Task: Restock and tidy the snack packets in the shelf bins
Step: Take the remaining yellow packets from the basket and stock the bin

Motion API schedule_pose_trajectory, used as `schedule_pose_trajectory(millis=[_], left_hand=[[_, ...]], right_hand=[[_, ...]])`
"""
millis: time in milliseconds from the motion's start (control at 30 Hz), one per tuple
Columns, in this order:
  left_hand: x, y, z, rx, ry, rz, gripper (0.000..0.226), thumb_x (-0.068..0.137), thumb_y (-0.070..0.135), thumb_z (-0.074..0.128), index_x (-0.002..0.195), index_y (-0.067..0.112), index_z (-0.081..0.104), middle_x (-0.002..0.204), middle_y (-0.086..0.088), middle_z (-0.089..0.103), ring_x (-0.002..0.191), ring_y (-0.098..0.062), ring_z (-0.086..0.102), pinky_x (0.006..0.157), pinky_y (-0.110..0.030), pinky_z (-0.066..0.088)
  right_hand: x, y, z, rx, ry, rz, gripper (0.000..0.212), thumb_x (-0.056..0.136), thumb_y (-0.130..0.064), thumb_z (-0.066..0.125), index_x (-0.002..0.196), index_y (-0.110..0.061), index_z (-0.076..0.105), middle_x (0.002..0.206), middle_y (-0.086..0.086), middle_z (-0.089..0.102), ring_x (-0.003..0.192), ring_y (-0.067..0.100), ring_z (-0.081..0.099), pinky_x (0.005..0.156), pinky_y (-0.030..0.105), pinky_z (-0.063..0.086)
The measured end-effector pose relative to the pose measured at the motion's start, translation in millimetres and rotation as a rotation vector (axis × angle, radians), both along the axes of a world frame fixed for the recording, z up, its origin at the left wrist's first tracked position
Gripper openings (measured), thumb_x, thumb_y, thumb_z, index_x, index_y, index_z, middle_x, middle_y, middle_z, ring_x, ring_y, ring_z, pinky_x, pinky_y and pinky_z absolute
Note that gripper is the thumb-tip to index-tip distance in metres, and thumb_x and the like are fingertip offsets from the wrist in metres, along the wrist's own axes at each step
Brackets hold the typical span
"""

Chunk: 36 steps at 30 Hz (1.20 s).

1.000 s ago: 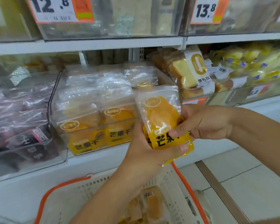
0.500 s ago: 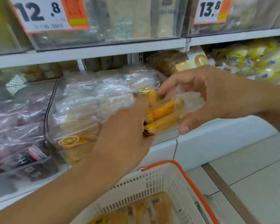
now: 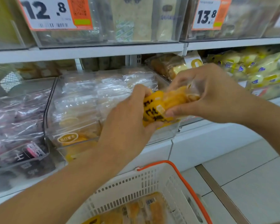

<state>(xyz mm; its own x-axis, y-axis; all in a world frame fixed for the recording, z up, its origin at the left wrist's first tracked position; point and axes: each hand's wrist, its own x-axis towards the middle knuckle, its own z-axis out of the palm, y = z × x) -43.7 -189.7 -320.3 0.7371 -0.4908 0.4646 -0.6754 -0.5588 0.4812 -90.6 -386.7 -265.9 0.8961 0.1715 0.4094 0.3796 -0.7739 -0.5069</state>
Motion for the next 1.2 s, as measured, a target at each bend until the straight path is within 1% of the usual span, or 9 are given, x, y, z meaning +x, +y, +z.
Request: schedule_pose_trajectory(millis=[100, 167, 233, 333, 467, 600, 733, 933, 1200], left_hand=[[11, 5, 12, 0.035, -0.061, -0.013, 0.059, 0.079, 0.036, 0.079, 0.123, 0.035, 0.04, 0.109, 0.017, 0.055, 0.081, -0.006, 0.052, 0.069, -0.019, 0.042], [19, 12, 16, 0.105, -0.212, 0.013, 0.067, 0.079, 0.04, 0.077, 0.135, 0.027, 0.043, 0.13, 0.008, 0.052, 0.109, -0.015, 0.05, 0.092, -0.03, 0.044], [28, 19, 19, 0.289, -0.349, 0.094, 0.075, 0.077, 0.057, 0.067, 0.139, 0.023, 0.042, 0.14, 0.001, 0.047, 0.128, -0.024, 0.043, 0.106, -0.043, 0.039], [37, 31, 18, 0.636, -0.244, 0.219, 0.086, 0.079, 0.079, 0.042, 0.146, 0.025, 0.032, 0.146, 0.0, 0.042, 0.134, -0.026, 0.039, 0.109, -0.046, 0.035], [43, 39, 8, 0.694, -0.207, 0.21, 0.084, 0.083, 0.078, 0.039, 0.148, 0.028, 0.021, 0.14, 0.002, 0.048, 0.122, -0.024, 0.051, 0.097, -0.039, 0.044], [49, 43, 4, 0.625, -0.18, 0.183, 0.087, 0.083, 0.076, 0.046, 0.152, 0.03, 0.018, 0.146, 0.004, 0.044, 0.131, -0.022, 0.045, 0.105, -0.039, 0.039], [52, 44, -1, 0.595, -0.199, 0.177, 0.09, 0.083, 0.076, 0.044, 0.154, 0.03, 0.015, 0.151, 0.005, 0.039, 0.135, -0.021, 0.041, 0.11, -0.039, 0.034], [50, 43, -4, 0.568, -0.228, 0.183, 0.088, 0.084, 0.074, 0.044, 0.154, 0.03, 0.014, 0.151, 0.004, 0.039, 0.135, -0.023, 0.042, 0.11, -0.041, 0.033], [48, 44, -8, 0.548, -0.236, 0.193, 0.087, 0.084, 0.073, 0.046, 0.154, 0.029, 0.017, 0.15, 0.003, 0.042, 0.134, -0.023, 0.043, 0.11, -0.041, 0.033]], right_hand=[[2, -11, 10, 0.04, -0.065, -0.097, 0.038, 0.064, -0.032, 0.092, 0.091, -0.014, 0.074, 0.077, -0.001, 0.073, 0.069, 0.013, 0.07, 0.056, 0.027, 0.056], [10, -17, 14, -0.103, -0.129, -0.194, 0.039, 0.065, -0.036, 0.091, 0.092, -0.015, 0.073, 0.069, -0.01, 0.066, 0.064, 0.002, 0.063, 0.055, 0.016, 0.047], [25, -19, 14, -0.272, -0.142, -0.286, 0.041, 0.066, -0.039, 0.089, 0.096, -0.017, 0.072, 0.068, -0.016, 0.057, 0.065, 0.004, 0.056, 0.059, 0.022, 0.038], [59, -5, -2, -0.573, 0.057, -0.237, 0.045, 0.072, -0.039, 0.086, 0.107, -0.017, 0.069, 0.084, -0.007, 0.056, 0.089, 0.02, 0.058, 0.069, 0.031, 0.038], [104, 16, -34, -0.845, 0.273, -0.137, 0.058, 0.068, -0.039, 0.09, 0.111, -0.025, 0.055, 0.085, -0.01, 0.045, 0.092, 0.021, 0.049, 0.067, 0.031, 0.034], [121, 15, -43, -0.832, 0.154, -0.151, 0.087, 0.056, -0.033, 0.096, 0.122, -0.022, 0.04, 0.11, 0.002, 0.061, 0.089, 0.027, 0.056, 0.065, 0.036, 0.041], [121, 10, -47, -0.824, 0.04, -0.216, 0.093, 0.052, -0.039, 0.097, 0.12, -0.022, 0.036, 0.111, 0.002, 0.06, 0.087, 0.026, 0.056, 0.08, 0.043, 0.048], [112, 3, -49, -0.818, 0.14, -0.28, 0.091, 0.058, -0.034, 0.096, 0.128, -0.024, 0.038, 0.105, 0.003, 0.064, 0.081, 0.026, 0.054, 0.065, 0.036, 0.046], [113, -5, -59, -0.652, 0.005, -0.244, 0.099, 0.071, -0.013, 0.084, 0.153, -0.023, 0.03, 0.15, 0.006, 0.036, 0.134, 0.03, 0.037, 0.107, 0.045, 0.04]])
